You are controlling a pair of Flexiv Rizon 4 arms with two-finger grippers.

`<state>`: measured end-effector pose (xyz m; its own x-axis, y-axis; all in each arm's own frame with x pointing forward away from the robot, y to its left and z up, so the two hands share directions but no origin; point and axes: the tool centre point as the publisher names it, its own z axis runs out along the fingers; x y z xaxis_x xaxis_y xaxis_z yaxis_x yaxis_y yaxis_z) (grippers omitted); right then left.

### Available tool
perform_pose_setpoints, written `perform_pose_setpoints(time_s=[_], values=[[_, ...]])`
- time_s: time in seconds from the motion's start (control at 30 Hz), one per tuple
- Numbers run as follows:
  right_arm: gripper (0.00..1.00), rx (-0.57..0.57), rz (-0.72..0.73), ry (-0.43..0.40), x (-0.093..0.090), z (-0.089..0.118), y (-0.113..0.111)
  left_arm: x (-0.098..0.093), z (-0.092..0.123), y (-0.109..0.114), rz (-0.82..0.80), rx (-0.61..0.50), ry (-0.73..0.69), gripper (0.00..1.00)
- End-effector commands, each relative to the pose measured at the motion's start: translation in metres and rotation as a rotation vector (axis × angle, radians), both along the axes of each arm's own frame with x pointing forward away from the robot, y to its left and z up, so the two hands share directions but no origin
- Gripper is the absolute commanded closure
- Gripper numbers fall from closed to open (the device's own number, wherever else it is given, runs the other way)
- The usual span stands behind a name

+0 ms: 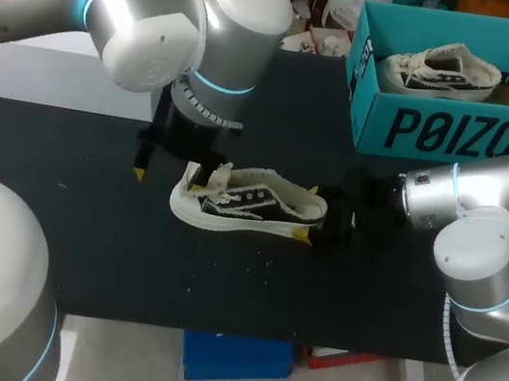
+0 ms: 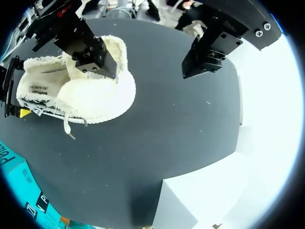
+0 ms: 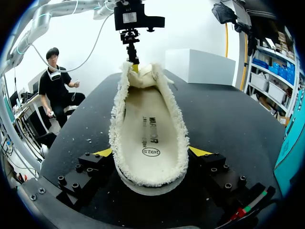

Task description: Take the shoe out of the shoebox, open the shoe tongue, remove and reinsert the insole, then place the shoe into the shoebox

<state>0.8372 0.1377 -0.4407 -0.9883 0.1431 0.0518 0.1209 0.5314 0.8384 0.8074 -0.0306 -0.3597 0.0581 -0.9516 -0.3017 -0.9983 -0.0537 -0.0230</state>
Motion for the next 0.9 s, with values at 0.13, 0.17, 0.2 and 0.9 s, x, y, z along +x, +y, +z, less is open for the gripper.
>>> perform_pose_setpoints(time_s=[0.13, 0.17, 0.2, 0.9], values=[[1.00, -0.001, -0.002, 0.002, 0.001, -0.004, -0.002, -0.007, 0.041, -0.003, -0.073, -0.006, -0.068, 0.10], [1.00, -0.001, -0.002, 0.002, 0.001, -0.004, -0.002, -0.006, 0.048, -0.005, -0.091, -0.008, -0.077, 0.11], [1.00, -0.001, -0.002, 0.002, 0.001, -0.004, -0.002, -0.006, 0.054, -0.008, -0.114, -0.018, -0.084, 0.13], [1.00, -0.001, -0.002, 0.002, 0.001, -0.004, -0.002, 0.016, 0.081, -0.118, -1.470, -0.314, 0.424, 1.00]])
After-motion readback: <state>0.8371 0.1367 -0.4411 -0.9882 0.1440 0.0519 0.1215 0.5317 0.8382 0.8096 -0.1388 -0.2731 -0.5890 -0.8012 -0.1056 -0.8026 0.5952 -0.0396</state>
